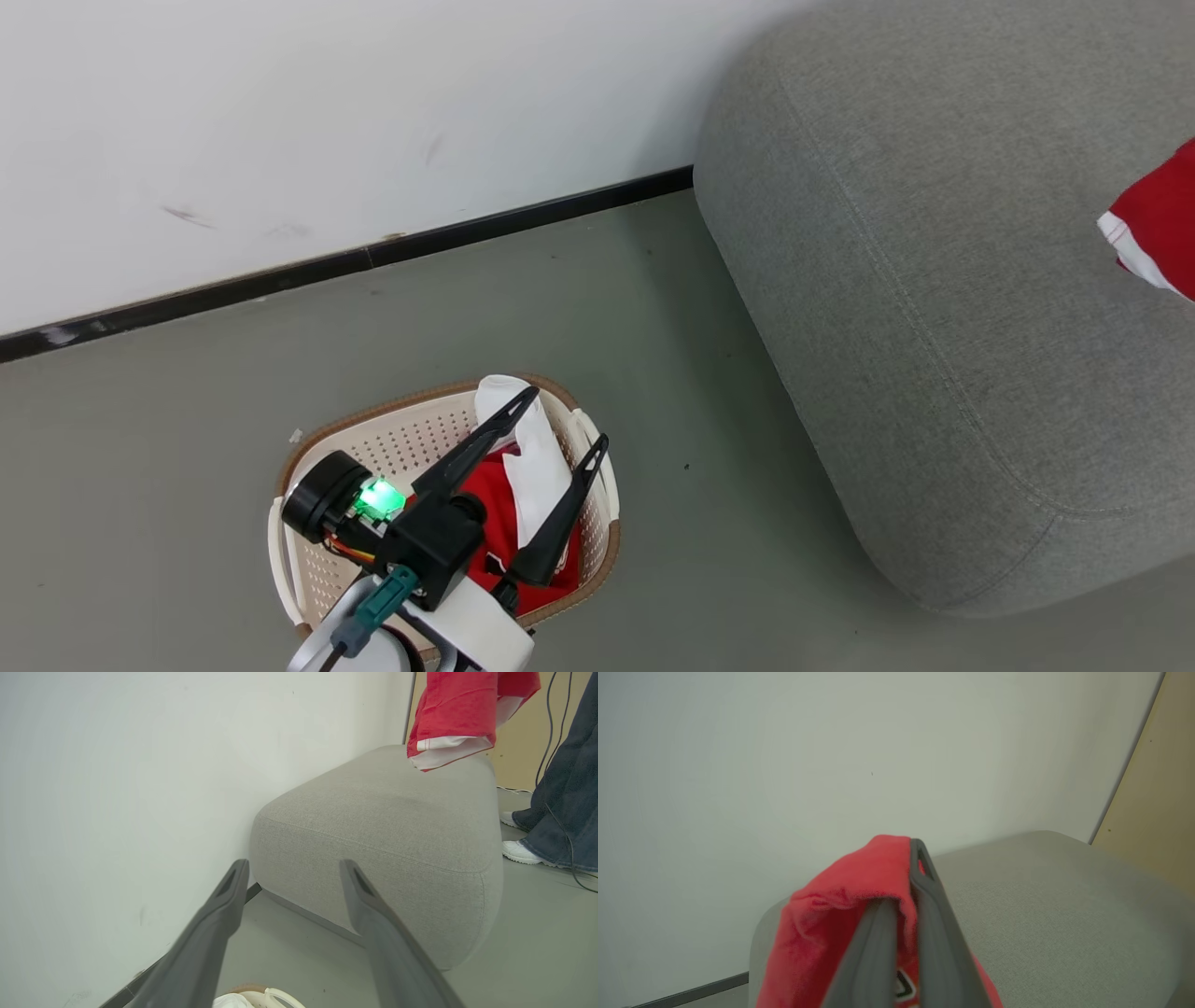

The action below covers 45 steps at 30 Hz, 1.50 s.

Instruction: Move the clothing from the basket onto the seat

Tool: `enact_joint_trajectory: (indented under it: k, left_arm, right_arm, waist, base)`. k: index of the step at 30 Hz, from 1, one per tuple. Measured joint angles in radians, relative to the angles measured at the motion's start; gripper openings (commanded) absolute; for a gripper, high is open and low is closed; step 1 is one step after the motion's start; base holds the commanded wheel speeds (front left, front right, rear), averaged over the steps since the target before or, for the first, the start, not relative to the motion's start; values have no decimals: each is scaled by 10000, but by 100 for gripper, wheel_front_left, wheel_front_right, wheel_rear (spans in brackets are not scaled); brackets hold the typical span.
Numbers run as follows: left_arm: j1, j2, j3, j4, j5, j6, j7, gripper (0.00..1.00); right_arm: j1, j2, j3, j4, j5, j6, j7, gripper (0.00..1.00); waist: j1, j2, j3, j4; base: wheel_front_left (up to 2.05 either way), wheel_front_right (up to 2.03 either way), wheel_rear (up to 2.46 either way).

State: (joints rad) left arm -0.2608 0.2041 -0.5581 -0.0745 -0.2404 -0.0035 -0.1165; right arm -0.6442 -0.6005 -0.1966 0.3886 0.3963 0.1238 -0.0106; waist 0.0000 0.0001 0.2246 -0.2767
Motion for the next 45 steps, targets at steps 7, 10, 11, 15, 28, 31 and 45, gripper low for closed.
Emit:
enact_joint_trajectory:
  k: [7,10,11,15,28,31,45]
  left_arm:
    - [-41,92,-318,-422,134,-90,205,100]
    - [-190,105,-451,-612,261,-178,347,100]
    - [-240,107,-493,-685,301,-182,372,100]
    - [-400,105,-663,-915,366,-276,454,100]
    - [-872,136,-1009,-1394,554,-612,863,100]
    - [-971,178,-1041,-1432,579,-619,978,100]
    - [-1448,186,-1062,-1576,654,-709,1062,100]
  right_arm:
    - [-3,-550,-575,834,-715,0,-297,0]
    - [-70,-677,-842,1108,-842,0,-502,0]
    - [-133,-694,-901,1179,-899,0,-558,0]
    - [-437,-696,-1145,1430,-1043,0,-851,0]
    - [-911,255,-1687,2589,-1981,0,-1889,0]
    - [-907,627,-1710,2941,-2029,0,-1983,0]
    - [-566,1762,-1327,3883,-2008,0,-2272,0]
  waist:
    - [0,0,491,320]
    - [0,0,706,444]
    - [0,0,779,485]
    - [0,0,1063,634]
    - [0,0,1974,994]
    - [0,0,2158,1059]
    - [0,0,2851,1044]
  base:
    - [0,0,0]
    - [0,0,0]
    - [0,0,0]
    - [0,0,0]
    - [0,0,0]
    - [0,0,0]
    - [0,0,0]
